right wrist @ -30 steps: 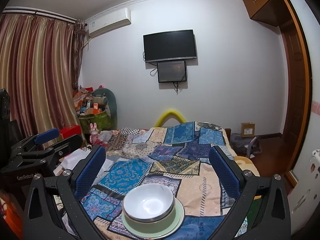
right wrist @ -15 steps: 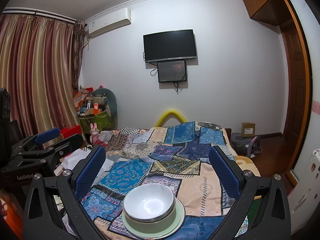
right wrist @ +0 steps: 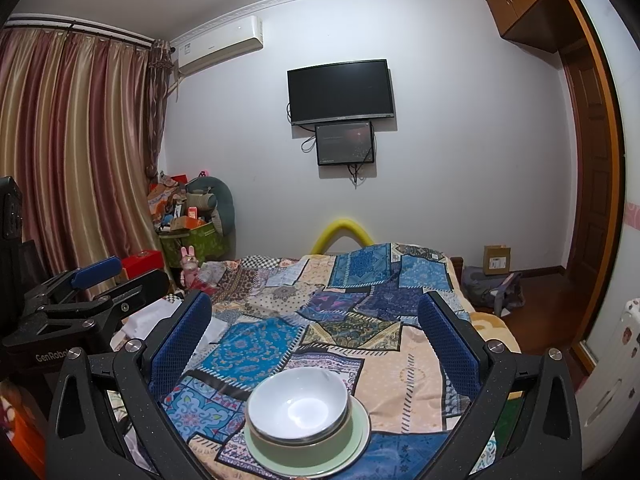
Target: Organize plates and bowls
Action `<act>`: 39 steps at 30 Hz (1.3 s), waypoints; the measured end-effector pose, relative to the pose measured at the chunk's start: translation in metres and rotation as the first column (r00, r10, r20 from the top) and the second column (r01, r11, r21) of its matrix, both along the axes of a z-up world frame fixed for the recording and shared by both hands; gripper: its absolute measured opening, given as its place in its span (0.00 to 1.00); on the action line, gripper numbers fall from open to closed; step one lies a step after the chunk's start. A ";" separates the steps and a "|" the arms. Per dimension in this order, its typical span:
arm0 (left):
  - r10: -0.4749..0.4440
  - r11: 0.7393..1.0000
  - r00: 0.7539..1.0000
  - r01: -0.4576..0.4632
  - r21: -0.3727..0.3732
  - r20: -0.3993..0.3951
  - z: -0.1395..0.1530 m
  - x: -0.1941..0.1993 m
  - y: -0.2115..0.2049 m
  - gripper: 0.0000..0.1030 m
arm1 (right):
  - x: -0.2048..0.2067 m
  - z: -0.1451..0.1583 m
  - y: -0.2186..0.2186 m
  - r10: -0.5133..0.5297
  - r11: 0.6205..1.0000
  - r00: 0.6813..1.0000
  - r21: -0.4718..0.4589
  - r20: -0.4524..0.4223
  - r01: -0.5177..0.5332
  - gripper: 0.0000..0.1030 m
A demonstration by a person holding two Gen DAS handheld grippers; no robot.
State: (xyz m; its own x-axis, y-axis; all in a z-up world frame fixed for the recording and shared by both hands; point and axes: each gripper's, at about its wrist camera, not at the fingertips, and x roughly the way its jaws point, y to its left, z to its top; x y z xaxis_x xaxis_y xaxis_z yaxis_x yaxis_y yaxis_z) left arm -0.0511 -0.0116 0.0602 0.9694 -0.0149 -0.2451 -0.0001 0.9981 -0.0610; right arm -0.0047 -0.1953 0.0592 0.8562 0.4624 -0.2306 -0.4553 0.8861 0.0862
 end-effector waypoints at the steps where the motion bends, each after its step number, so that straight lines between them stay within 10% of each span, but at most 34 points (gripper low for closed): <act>1: 0.000 1.000 1.000 0.000 0.000 0.000 0.000 0.000 0.000 1.00 | 0.000 0.000 0.000 0.000 1.000 1.000 -0.001 0.000 0.000 1.00; 39: -0.014 1.000 1.000 0.014 -0.005 0.007 -0.003 0.000 -0.006 1.00 | 0.005 0.002 -0.002 -0.001 1.000 1.000 0.002 -0.017 0.001 1.00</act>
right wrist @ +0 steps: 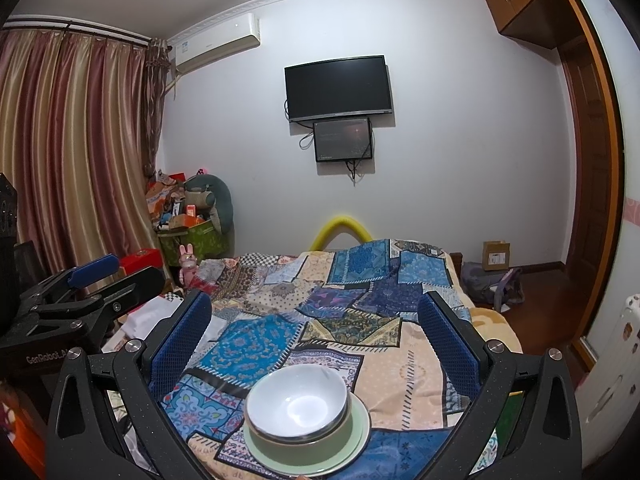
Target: Organize plates and bowls
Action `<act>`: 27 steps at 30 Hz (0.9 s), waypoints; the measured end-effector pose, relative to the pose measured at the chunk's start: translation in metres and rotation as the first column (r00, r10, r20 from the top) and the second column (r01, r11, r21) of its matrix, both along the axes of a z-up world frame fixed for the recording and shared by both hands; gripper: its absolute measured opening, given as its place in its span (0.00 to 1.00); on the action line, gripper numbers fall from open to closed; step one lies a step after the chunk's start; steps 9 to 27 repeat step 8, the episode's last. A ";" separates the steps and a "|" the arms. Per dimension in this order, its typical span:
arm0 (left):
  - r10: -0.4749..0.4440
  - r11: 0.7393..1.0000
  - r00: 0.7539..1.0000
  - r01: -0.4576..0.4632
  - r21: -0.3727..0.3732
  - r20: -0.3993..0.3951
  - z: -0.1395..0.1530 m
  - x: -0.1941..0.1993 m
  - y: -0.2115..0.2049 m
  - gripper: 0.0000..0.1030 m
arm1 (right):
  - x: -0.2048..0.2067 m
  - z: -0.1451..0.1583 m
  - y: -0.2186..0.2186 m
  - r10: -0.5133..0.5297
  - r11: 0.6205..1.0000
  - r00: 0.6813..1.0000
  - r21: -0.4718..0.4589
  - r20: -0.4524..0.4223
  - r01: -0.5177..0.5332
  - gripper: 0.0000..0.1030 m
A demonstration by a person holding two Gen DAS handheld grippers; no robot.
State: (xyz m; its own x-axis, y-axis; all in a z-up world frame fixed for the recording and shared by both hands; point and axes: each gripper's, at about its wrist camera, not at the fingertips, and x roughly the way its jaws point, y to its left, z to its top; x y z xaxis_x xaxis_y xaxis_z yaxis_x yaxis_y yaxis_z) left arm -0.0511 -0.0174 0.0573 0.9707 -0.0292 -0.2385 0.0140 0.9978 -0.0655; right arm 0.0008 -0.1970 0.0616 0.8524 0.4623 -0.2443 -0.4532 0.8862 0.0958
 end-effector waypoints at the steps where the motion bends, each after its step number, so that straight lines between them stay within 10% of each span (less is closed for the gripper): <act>1: 0.002 1.000 1.000 -0.002 0.001 0.002 0.000 0.000 0.000 1.00 | 0.000 0.000 0.000 0.001 1.000 1.000 0.000 -0.001 -0.001 1.00; 27: -0.006 1.000 1.000 0.006 0.000 0.001 -0.002 0.001 -0.001 1.00 | 0.002 -0.002 -0.001 0.003 1.000 1.000 -0.003 -0.006 -0.003 1.00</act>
